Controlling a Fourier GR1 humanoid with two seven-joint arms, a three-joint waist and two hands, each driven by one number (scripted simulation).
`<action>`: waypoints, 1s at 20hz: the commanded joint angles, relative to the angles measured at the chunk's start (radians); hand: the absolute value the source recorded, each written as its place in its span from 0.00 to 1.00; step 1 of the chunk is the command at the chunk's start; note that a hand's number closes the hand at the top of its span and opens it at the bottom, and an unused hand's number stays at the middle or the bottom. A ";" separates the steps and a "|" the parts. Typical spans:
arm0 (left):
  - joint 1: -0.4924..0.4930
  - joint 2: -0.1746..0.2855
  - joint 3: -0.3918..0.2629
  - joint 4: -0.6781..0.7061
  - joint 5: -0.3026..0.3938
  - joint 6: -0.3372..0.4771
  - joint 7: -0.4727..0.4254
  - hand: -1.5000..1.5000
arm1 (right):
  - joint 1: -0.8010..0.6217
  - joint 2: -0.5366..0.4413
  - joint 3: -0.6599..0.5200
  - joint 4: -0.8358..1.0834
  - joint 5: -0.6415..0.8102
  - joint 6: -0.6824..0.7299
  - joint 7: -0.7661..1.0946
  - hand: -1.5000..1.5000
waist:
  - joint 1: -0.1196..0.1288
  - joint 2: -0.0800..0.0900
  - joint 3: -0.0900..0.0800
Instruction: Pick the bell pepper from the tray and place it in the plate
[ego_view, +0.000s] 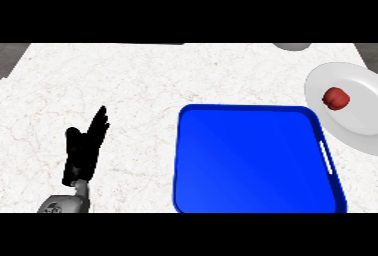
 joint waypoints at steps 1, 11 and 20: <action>0.001 0.013 0.020 0.026 0.001 -0.005 -0.033 0.50 | 0.054 -0.018 -0.018 0.014 -0.020 0.018 -0.041 0.00 | -0.003 0.001 0.000; 0.008 0.011 0.014 -0.003 0.011 -0.025 -0.008 0.50 | 0.062 -0.075 -0.064 0.017 -0.064 -0.034 -0.005 0.00 | 0.006 0.002 0.002; 0.022 -0.016 -0.006 0.007 -0.016 -0.001 -0.046 0.50 | 0.104 -0.070 -0.064 0.018 -0.064 -0.087 -0.008 0.00 | 0.008 0.004 0.003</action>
